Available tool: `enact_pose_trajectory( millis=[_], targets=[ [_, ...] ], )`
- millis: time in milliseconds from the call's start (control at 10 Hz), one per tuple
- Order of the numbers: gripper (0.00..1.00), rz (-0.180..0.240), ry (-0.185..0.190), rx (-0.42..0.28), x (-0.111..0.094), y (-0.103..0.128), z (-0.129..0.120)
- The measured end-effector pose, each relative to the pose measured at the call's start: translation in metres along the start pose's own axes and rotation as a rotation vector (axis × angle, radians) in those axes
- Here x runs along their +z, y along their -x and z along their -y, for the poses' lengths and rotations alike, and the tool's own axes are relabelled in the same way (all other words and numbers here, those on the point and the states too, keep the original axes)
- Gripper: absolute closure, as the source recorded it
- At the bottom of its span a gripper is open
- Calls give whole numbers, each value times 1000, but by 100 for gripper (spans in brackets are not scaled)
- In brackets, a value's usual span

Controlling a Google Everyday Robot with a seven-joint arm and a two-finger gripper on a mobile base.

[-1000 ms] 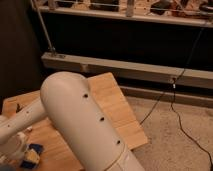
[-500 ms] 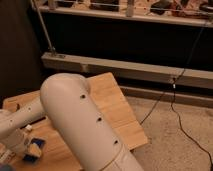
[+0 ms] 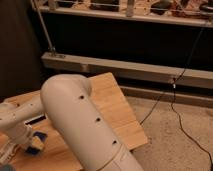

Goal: Wipe the white sponge on the table

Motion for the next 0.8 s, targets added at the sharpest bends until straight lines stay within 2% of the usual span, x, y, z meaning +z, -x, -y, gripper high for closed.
enact_pose_trajectory(
  millis=[100, 300, 800],
  targets=[
    [63, -11, 13, 20, -1, -10, -10],
    [63, -7, 53, 66, 4, -21, -37],
    [63, 15, 106, 158, 16, -32, -86]
  ],
)
